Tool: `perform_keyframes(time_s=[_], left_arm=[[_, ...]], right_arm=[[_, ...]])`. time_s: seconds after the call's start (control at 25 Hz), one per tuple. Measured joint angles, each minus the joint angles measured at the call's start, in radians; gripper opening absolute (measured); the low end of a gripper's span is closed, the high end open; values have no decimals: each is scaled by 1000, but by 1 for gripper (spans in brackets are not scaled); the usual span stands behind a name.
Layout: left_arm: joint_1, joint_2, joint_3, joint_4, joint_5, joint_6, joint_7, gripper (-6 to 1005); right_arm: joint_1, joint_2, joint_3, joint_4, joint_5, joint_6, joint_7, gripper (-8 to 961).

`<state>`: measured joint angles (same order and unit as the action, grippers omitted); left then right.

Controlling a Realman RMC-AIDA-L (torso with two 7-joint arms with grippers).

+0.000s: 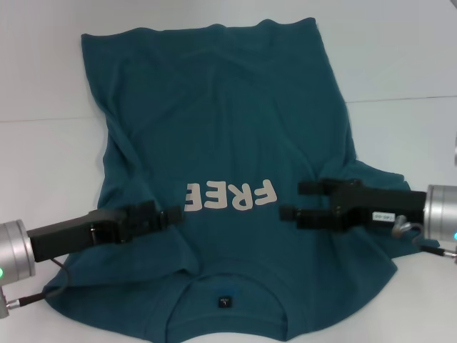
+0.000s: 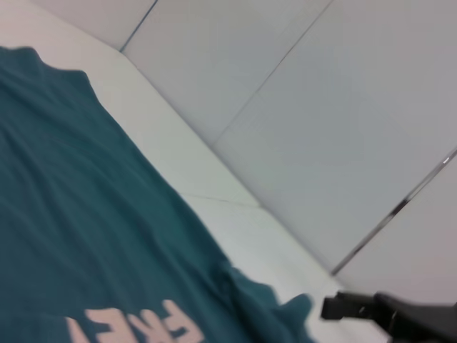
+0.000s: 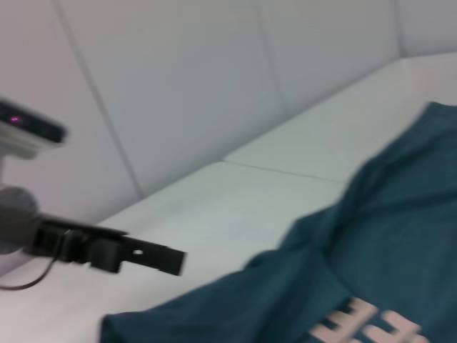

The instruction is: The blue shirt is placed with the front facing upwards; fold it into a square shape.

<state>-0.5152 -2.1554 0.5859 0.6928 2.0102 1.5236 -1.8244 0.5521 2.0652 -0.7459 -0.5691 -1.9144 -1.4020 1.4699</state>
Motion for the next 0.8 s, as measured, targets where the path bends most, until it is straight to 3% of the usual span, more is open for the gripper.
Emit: perform_keyframes(time_s=[0.32,0.8], left_arm=[[11,-2,7,-7,9,-58,251,909],[21,-11,17,-78,1,-109,567,907]], right_arm=[[-36,-48,-1,-39,-11,62,190,883],[-88,-105,15,-108,-168,142,569,883]])
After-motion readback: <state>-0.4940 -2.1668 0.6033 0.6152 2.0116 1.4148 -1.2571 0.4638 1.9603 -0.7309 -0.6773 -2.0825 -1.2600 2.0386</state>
